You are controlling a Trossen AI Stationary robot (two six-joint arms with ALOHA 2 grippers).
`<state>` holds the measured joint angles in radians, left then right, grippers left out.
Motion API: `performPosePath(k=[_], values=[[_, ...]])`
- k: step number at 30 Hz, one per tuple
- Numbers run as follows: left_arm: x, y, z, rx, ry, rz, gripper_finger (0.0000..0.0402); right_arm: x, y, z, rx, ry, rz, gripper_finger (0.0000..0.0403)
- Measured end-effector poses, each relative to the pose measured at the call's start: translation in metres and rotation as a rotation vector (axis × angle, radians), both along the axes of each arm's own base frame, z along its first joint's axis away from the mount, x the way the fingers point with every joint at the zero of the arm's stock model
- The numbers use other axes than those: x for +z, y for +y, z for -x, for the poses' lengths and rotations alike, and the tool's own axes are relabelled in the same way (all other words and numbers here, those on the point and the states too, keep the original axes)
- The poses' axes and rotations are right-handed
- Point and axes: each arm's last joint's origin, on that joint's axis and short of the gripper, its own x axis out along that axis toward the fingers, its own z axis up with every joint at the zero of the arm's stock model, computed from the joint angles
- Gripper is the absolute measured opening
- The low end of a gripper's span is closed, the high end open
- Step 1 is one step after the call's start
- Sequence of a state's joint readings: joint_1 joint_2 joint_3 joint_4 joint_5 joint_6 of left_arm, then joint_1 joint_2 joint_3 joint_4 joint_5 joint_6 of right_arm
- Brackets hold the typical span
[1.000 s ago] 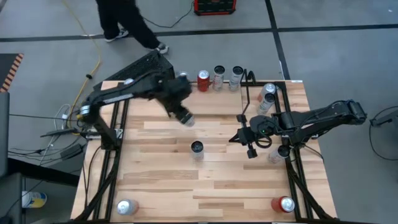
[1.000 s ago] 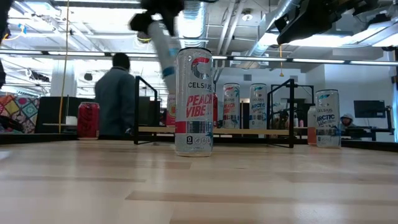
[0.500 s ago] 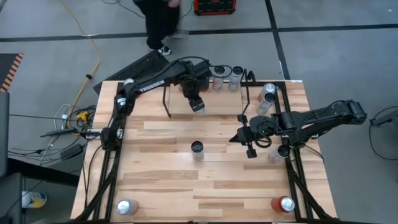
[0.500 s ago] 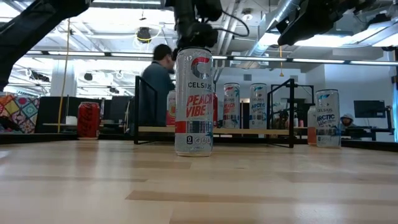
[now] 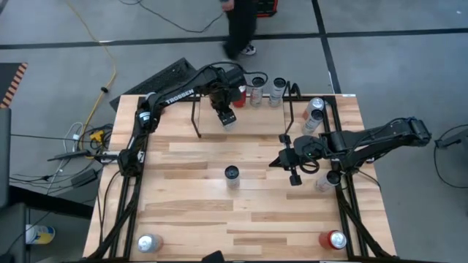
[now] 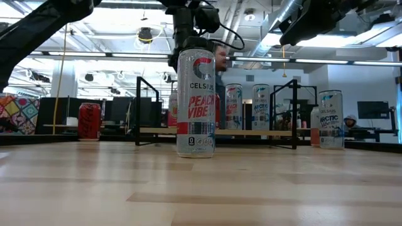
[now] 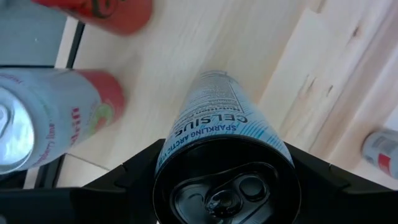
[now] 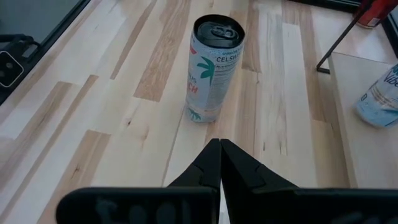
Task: Place canned beverage on shelf
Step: Put the left white blue soda can on the shelf aligned with the other white blue soda can
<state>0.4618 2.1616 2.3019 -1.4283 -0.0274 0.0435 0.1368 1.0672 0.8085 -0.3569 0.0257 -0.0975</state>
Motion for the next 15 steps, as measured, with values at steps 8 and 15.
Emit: performPosePath(k=[8,15], values=[[0.0001,0.0015,0.0006,0.009,0.001,-0.005,0.0290,0.0000,0.0000,0.0000,-0.011,0.001,-0.016,0.0030],[0.0004,0.0017,0.0007,0.009,0.001,-0.011,0.0319,0.0000,0.0000,0.0000,-0.011,0.002,-0.016,0.0030]])
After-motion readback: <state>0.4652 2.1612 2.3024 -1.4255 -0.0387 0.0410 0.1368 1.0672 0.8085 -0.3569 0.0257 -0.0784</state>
